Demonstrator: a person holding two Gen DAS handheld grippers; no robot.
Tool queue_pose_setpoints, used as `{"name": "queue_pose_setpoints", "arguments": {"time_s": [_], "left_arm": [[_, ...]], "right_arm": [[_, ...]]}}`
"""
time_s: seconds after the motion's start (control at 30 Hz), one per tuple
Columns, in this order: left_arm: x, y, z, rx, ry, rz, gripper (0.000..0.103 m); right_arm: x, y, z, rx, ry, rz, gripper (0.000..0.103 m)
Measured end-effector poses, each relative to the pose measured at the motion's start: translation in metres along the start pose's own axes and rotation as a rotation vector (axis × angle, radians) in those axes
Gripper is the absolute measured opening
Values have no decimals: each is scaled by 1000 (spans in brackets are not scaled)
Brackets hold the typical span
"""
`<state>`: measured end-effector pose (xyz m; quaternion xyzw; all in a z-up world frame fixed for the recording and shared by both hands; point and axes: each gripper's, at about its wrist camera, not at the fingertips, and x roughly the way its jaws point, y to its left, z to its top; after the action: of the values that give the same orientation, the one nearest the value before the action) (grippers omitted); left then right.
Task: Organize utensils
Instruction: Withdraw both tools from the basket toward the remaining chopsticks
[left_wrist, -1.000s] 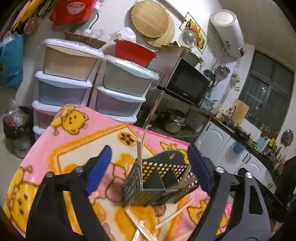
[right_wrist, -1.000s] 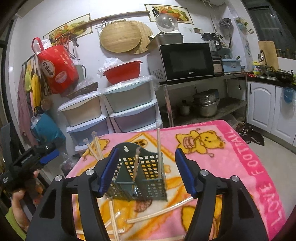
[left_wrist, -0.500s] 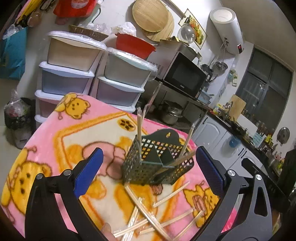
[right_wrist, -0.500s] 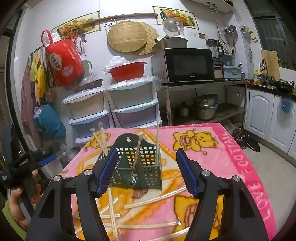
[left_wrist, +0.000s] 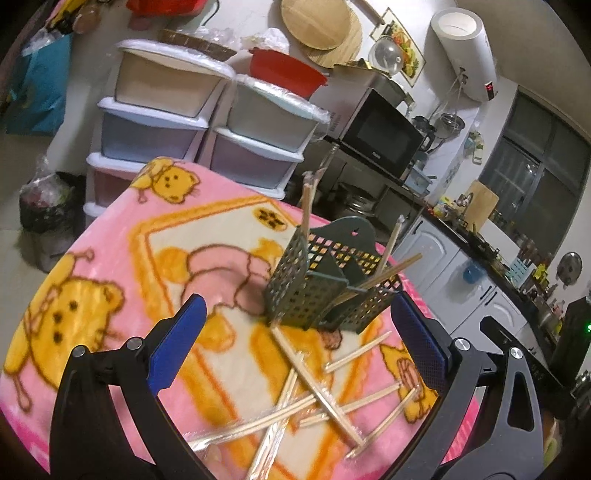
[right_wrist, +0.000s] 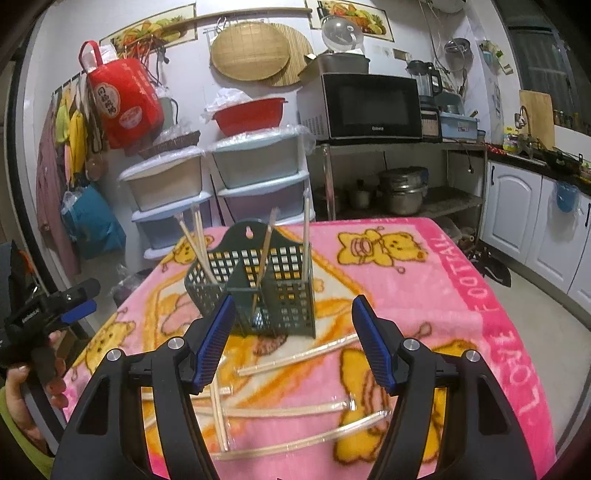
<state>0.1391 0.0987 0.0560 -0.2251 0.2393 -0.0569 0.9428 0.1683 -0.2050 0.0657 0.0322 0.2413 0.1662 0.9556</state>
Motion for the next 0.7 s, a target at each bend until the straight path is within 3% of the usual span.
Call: {"name": "queue_pose_setpoints", "arguments": {"time_s": [0.7], "left_arm": [[-20,48,-49,-65,116,86,92]], "right_arm": [[8,-1,-50,13,105,1,63]]}}
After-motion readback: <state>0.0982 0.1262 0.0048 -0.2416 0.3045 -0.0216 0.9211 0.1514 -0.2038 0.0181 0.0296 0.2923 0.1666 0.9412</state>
